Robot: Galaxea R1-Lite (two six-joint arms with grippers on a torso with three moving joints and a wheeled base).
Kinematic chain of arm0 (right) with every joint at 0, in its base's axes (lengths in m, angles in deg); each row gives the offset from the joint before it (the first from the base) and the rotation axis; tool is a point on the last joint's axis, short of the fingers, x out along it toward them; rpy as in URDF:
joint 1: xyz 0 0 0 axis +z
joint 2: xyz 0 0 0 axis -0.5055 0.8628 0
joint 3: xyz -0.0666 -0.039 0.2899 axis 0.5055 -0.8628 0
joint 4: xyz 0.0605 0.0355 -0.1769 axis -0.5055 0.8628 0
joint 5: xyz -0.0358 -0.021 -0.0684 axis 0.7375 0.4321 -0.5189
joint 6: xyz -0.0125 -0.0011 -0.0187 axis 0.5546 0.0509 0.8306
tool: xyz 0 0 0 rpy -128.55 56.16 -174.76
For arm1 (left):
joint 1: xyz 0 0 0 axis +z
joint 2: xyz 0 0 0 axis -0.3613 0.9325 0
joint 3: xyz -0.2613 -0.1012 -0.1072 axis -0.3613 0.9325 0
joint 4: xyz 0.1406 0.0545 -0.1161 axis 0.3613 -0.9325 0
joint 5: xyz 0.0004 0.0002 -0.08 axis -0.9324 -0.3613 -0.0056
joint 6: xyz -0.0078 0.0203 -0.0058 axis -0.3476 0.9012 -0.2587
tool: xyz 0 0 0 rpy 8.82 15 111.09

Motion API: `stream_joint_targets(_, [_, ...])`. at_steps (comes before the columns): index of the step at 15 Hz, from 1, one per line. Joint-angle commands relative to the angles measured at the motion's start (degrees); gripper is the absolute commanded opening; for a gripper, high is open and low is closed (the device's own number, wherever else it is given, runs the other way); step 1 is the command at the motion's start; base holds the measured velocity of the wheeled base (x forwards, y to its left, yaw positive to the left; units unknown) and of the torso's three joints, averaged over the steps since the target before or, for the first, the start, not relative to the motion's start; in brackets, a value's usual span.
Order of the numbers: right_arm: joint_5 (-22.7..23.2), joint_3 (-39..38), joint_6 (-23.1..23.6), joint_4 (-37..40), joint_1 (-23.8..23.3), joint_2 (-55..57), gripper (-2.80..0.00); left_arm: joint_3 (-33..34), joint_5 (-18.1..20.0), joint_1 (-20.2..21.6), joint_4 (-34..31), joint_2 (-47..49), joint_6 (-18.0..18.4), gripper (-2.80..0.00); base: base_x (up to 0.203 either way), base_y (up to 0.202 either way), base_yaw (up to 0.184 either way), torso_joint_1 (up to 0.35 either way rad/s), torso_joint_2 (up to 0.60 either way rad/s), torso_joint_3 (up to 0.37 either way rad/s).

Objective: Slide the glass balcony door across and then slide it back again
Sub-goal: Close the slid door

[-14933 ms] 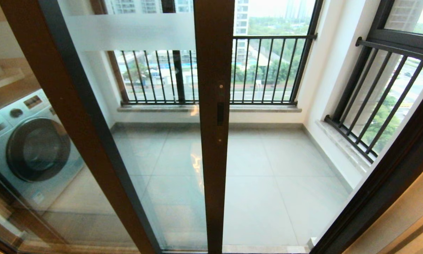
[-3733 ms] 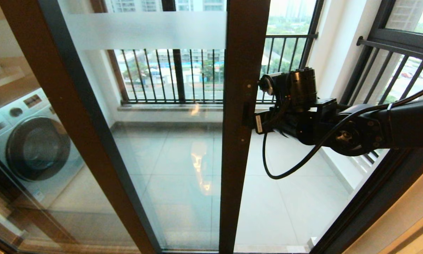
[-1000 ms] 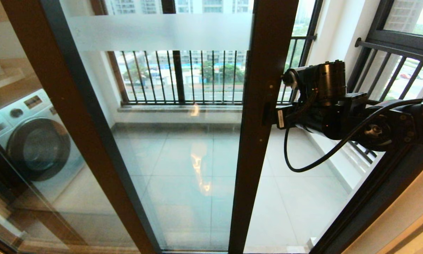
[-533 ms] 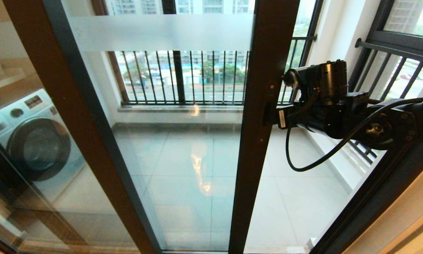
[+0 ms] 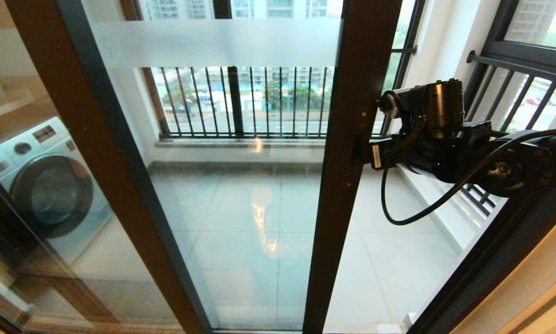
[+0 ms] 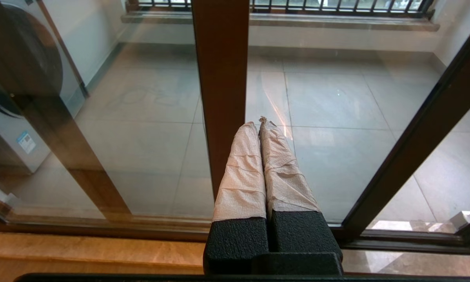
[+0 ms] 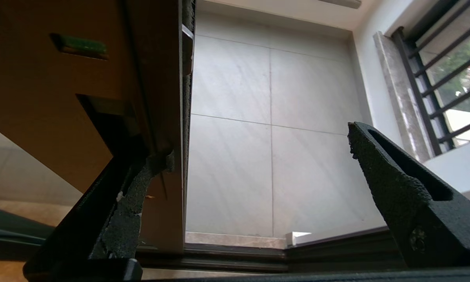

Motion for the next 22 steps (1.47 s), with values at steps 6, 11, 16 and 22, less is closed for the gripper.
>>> stream_joint_targets(6, [0.0, -3.6, -2.2, -1.0, -0.2, -3.7, 0.0, 0.0, 0.0, 0.0, 0.0, 0.0, 0.0, -2.8, 0.0, 0.0, 0.0, 0.0, 0.0, 0.0])
stream_joint_targets(11, [0.0, -4.6, -6.1, -1.2, -0.3, -3.6, 0.0, 0.0, 0.0, 0.0, 0.0, 0.0, 0.0, -2.8, 0.0, 0.0, 0.0, 0.0, 0.0, 0.0])
stream_joint_targets(16, [-0.3, -5.7, -6.9, -2.7, -0.3, -3.7, 0.0, 0.0, 0.0, 0.0, 0.0, 0.1, 0.0, -2.8, 0.0, 0.0, 0.0, 0.0, 0.0, 0.0])
stream_joint_targets(22, [-0.4, -6.3, -6.7, -2.7, -1.0, -3.9, 0.0, 0.0, 0.0, 0.0, 0.0, 0.0, 0.0, -2.8, 0.0, 0.0, 0.0, 0.0, 0.0, 0.0])
